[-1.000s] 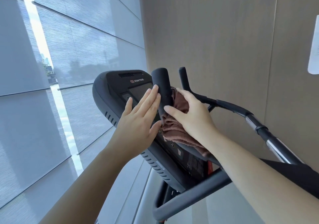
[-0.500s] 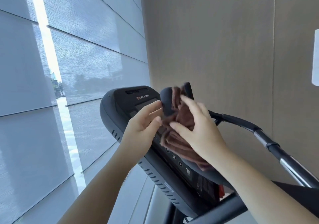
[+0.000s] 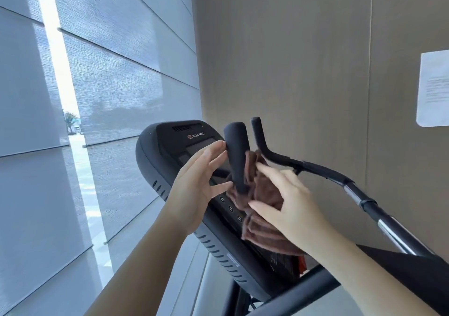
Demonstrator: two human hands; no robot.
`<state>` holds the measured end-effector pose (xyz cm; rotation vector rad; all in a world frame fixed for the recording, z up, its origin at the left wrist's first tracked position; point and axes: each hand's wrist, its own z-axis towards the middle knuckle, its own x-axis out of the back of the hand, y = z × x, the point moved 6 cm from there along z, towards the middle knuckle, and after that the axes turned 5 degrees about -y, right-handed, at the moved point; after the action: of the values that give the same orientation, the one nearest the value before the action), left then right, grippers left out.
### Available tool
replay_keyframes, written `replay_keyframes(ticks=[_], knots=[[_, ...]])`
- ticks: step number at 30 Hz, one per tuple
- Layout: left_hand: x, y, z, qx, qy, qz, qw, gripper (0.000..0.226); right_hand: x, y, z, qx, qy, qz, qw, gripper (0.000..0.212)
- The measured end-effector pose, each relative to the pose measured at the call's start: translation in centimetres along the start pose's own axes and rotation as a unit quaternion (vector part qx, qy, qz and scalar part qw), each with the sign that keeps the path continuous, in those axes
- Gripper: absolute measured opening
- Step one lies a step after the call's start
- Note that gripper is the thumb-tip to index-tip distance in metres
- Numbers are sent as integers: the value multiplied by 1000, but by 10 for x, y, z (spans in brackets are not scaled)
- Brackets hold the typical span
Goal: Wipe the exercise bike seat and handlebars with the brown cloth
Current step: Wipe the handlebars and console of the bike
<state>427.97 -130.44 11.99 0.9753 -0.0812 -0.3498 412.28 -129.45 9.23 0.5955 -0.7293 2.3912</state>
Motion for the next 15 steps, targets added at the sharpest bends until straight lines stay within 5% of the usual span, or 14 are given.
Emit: replay_keyframes(ticks=[2,10,13,15], knots=[[-2,-1,-1,7,-5,7,1000,42,0,1,-14,13,-18,-50,998,61],[7,-1,-4,17,-11,44,999,50,7,-15,59,-50,106,110,987,62],[27,-3,-14,-24,8,204,979,33,-1,-9,21,-45,82,39,995,62],[40,-3,-22,-100,30,376,921,32,-5,-10,2,-33,86,2,996,63]])
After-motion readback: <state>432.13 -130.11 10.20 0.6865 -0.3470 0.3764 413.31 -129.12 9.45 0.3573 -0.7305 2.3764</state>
